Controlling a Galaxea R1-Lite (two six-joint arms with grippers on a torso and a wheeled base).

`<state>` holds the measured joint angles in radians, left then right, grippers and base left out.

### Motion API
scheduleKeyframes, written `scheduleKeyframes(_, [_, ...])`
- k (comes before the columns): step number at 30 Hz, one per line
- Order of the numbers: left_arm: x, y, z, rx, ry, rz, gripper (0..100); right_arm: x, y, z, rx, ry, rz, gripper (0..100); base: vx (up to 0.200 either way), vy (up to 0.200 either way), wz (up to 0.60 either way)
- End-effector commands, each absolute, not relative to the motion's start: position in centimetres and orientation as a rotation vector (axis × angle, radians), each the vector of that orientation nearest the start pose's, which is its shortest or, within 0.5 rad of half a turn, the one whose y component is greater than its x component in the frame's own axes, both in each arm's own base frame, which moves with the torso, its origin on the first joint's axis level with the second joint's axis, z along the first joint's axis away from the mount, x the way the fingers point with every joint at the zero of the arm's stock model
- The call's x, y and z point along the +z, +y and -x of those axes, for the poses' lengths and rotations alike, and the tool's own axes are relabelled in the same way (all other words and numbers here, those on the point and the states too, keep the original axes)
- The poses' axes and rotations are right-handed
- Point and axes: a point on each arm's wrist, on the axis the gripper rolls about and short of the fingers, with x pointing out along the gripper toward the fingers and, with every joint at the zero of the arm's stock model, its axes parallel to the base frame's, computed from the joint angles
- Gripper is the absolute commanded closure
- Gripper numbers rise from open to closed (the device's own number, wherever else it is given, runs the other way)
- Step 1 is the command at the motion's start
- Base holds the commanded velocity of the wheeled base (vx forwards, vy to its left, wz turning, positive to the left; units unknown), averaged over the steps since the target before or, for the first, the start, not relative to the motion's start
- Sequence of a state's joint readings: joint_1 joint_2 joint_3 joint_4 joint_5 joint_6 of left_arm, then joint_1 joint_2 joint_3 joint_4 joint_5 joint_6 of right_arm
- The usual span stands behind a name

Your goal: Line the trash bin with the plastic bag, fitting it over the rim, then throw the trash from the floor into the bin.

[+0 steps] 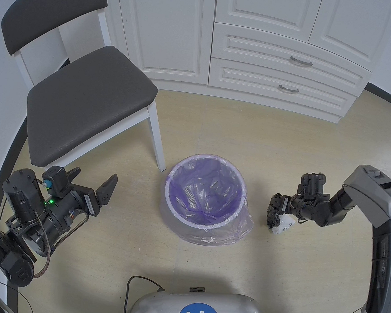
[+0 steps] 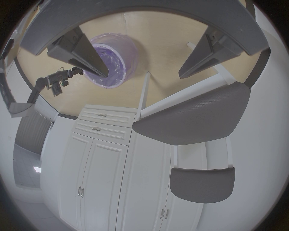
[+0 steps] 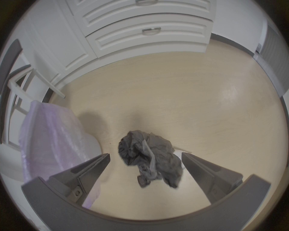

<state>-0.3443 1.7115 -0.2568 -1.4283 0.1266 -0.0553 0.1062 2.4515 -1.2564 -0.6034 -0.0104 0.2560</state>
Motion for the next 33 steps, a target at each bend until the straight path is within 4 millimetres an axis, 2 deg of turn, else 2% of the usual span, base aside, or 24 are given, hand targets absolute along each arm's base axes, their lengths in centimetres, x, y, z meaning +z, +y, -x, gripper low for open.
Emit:
scheduleKeyframes(1, [12.9, -7.8, -23.0, -0.209, 0.03, 0.049, 0, -6.3, 5.1, -47.0, -0.002, 0.626, -0.264, 0, 0.0, 0.0, 0.0])
scheduleKeyframes(3, [12.9, -7.8, -23.0, -0.21, 0.027, 0.05, 0, -7.9, 5.4, -47.7, -0.014, 0.589, -0.282, 0, 0.0, 0.0, 0.0])
scheduleKeyframes(4, [12.9, -7.7, -23.1, -0.208, 0.027, 0.05, 0, -8.2, 5.4, -47.8, -0.021, 0.578, -0.276, 100, 0.0, 0.0, 0.0])
scheduleKeyframes(8, [12.7, -7.8, -23.2, -0.205, 0.035, 0.043, 0, -7.8, 5.4, -48.1, -0.03, 0.55, -0.278, 100, 0.0, 0.0, 0.0])
scheduleKeyframes(12, [12.8, -7.7, -23.2, -0.203, 0.032, 0.044, 0, -3.7, 5.3, -47.6, -0.023, 0.5, -0.285, 100, 0.0, 0.0, 0.0])
scheduleKeyframes(15, [13.1, -7.6, -23.1, -0.202, 0.02, 0.047, 0, 1.5, 5.3, -46.0, -0.008, 0.442, -0.282, 100, 0.0, 0.0, 0.0])
scheduleKeyframes(16, [13.1, -7.6, -23.0, -0.201, 0.02, 0.047, 0, 2.4, 5.4, -45.6, -0.003, 0.431, -0.281, 100, 0.0, 0.0, 0.0])
scheduleKeyframes(18, [13.3, -7.5, -22.9, -0.199, 0.009, 0.046, 0, 7.8, 6.1, -42.5, 0.035, 0.372, -0.257, 100, 0.0, 0.0, 0.0])
scheduleKeyframes(19, [13.3, -7.5, -22.9, -0.199, 0.009, 0.046, 0, 7.8, 6.1, -42.5, 0.035, 0.372, -0.257, 100, 0.0, 0.0, 0.0])
scheduleKeyframes(20, [13.6, -7.5, -22.7, -0.201, -0.003, 0.048, 0, 11.9, 6.4, -39.5, 0.068, 0.313, -0.226, 100, 0.0, 0.0, 0.0])
scheduleKeyframes(21, [13.7, -7.4, -22.7, -0.201, -0.006, 0.047, 0, 13.5, 6.7, -38.2, 0.089, 0.282, -0.217, 100, 0.0, 0.0, 0.0])
scheduleKeyframes(22, [13.8, -7.4, -22.6, -0.201, -0.009, 0.046, 0, 13.9, 6.8, -37.8, 0.095, 0.275, -0.216, 100, 0.0, 0.0, 0.0])
scheduleKeyframes(23, [13.9, -7.4, -22.5, -0.2, -0.016, 0.035, 0, 16.1, 7.5, -35.7, 0.13, 0.23, -0.219, 100, 0.0, 0.0, 0.0])
scheduleKeyframes(24, [14.0, -7.4, -22.5, -0.2, -0.021, 0.033, 0, 17.2, 8.1, -34.7, 0.153, 0.208, -0.223, 100, 0.0, 0.0, 0.0])
scheduleKeyframes(26, [14.2, -7.4, -22.4, -0.201, -0.027, 0.035, 0, 18.3, 9.2, -33.2, 0.195, 0.185, -0.233, 100, 0.0, 0.0, 0.0])
scheduleKeyframes(27, [14.2, -7.4, -22.4, -0.201, -0.027, 0.035, 0, 18.3, 9.2, -33.2, 0.195, 0.185, -0.233, 100, 0.0, 0.0, 0.0])
scheduleKeyframes(28, [14.4, -7.3, -22.2, -0.201, -0.033, 0.034, 0, 19.1, 10.9, -32.2, 0.243, 0.17, -0.272, 100, 0.0, 0.0, 0.0])
scheduleKeyframes(31, [14.4, -7.3, -22.2, -0.203, -0.033, 0.034, 0, 20.0, 13.9, -31.3, 0.312, 0.121, -0.396, 100, 0.0, 0.0, 0.0])
scheduleKeyframes(33, [14.3, -7.3, -22.2, -0.201, -0.033, 0.034, 0, 20.2, 15.1, -31.0, 0.338, 0.095, -0.445, 100, 0.0, 0.0, 0.0])
